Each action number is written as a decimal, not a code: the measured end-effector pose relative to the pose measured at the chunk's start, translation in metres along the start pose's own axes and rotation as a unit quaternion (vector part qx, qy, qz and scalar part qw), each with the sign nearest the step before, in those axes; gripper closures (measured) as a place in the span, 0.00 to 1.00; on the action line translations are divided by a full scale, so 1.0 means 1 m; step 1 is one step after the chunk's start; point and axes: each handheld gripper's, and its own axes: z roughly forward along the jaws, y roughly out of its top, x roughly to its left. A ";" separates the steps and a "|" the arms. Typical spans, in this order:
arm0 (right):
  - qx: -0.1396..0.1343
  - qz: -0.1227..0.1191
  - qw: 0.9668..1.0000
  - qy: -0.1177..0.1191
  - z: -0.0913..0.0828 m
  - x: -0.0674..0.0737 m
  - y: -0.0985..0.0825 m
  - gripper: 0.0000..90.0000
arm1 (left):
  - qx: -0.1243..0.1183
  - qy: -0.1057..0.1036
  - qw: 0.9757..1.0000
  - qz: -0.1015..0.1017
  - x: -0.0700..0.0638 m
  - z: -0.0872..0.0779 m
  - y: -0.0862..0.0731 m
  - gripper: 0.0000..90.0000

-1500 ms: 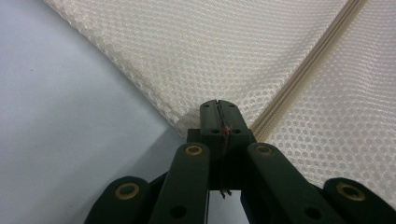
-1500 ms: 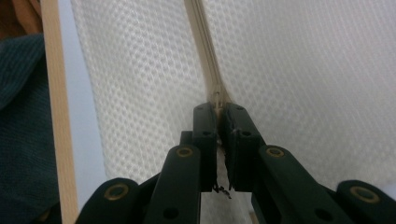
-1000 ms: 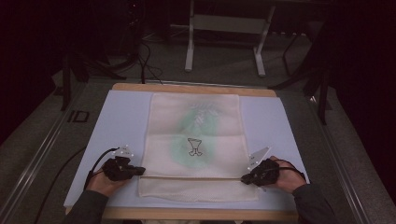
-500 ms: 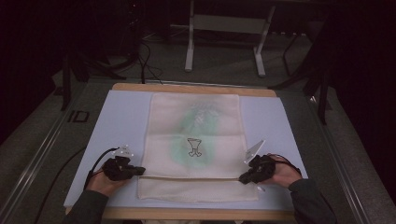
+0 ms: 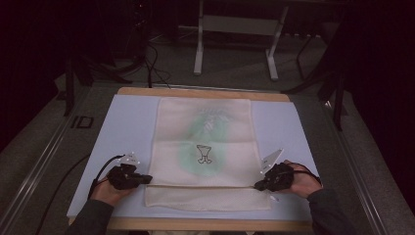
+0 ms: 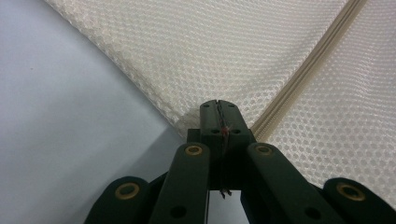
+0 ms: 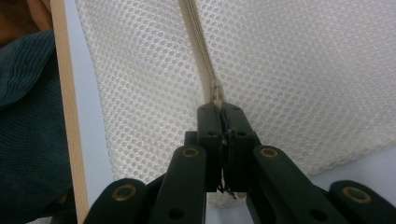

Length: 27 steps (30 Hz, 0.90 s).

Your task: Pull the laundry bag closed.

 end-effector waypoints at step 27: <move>0.055 -0.036 0.993 -0.101 -0.010 0.015 0.004 0.97 | 0.000 0.000 1.000 -0.001 0.000 0.000 0.000 1.00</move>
